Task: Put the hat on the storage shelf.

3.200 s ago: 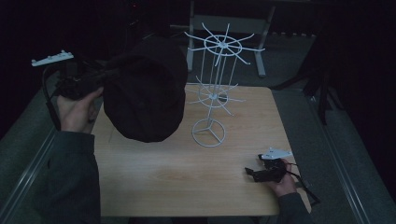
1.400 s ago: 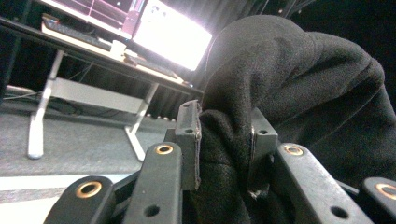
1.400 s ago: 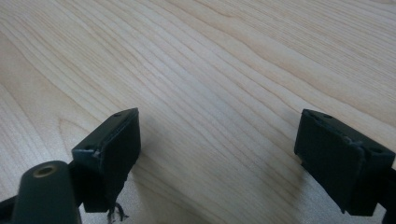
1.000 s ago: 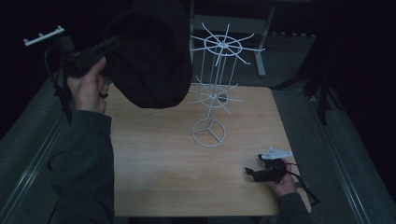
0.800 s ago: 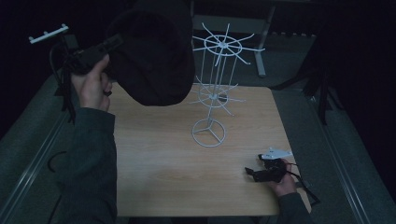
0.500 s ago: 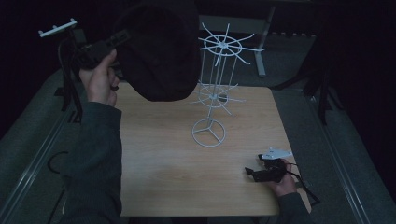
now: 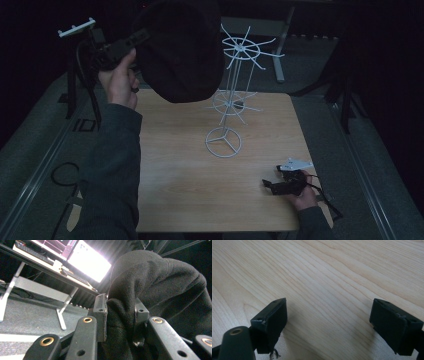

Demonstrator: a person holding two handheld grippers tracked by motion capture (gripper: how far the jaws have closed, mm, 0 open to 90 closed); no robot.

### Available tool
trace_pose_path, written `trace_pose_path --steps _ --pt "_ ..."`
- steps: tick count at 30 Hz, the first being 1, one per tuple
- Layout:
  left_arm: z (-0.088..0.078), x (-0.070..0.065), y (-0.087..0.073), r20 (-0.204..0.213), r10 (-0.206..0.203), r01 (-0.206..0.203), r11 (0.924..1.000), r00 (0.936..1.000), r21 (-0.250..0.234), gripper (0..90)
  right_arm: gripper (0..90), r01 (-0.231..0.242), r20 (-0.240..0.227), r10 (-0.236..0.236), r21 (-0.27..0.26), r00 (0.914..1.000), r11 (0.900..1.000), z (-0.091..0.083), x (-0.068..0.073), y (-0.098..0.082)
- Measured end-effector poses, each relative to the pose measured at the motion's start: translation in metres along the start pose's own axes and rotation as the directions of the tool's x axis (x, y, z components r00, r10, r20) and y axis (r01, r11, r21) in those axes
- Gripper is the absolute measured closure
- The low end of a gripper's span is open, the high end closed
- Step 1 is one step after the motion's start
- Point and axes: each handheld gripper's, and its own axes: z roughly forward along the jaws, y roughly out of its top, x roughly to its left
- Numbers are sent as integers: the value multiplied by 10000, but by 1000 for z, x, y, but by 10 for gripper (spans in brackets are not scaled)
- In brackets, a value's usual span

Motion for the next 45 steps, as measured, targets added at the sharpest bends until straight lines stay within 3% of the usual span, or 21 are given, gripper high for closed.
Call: trace_pose_path --steps 5,9,12,15,19,21,26,29,30,36,45 --pt "5 4 -7 -551 -236 235 9997 9982 -15 727 143 0 7 0 13 10000 10000 0 0 0" --pt "13 5 -15 -1421 171 -96 9985 9897 532 725 144 -20 2 20 14 10000 10000 0 0 0" --pt "18 10 -21 -1451 20 80 9976 9894 684 727 144 -24 4 24 14 10000 10000 0 0 0" --pt "21 12 -26 -1796 289 -122 9955 9833 935 727 144 -7 4 7 5 10000 10000 0 0 0" --pt "21 19 -29 -1933 221 5 9932 9809 1161 715 144 -24 9 24 12 10000 10000 0 0 0" --pt "22 20 -30 -2097 391 -91 9898 9770 1422 699 144 5 10 -5 -1 10000 10000 0 0 0" --pt "26 23 -32 -2219 468 -33 9813 9740 1926 619 144 -22 10 22 14 10000 10000 0 0 0" --pt "27 24 -33 -1923 357 37 9796 9807 2009 594 144 -4 17 4 8 10000 10000 0 0 0" --pt "29 23 -33 -1981 544 -94 9751 9787 2215 588 144 4 20 -4 3 10000 10000 0 0 0" --pt "34 21 -37 -1775 456 -64 9764 9831 2159 571 144 -11 6 11 17 10000 10000 0 0 0" --pt "34 22 -37 -1754 444 -37 9741 9835 2262 499 144 -13 5 13 20 10000 10000 0 0 0"
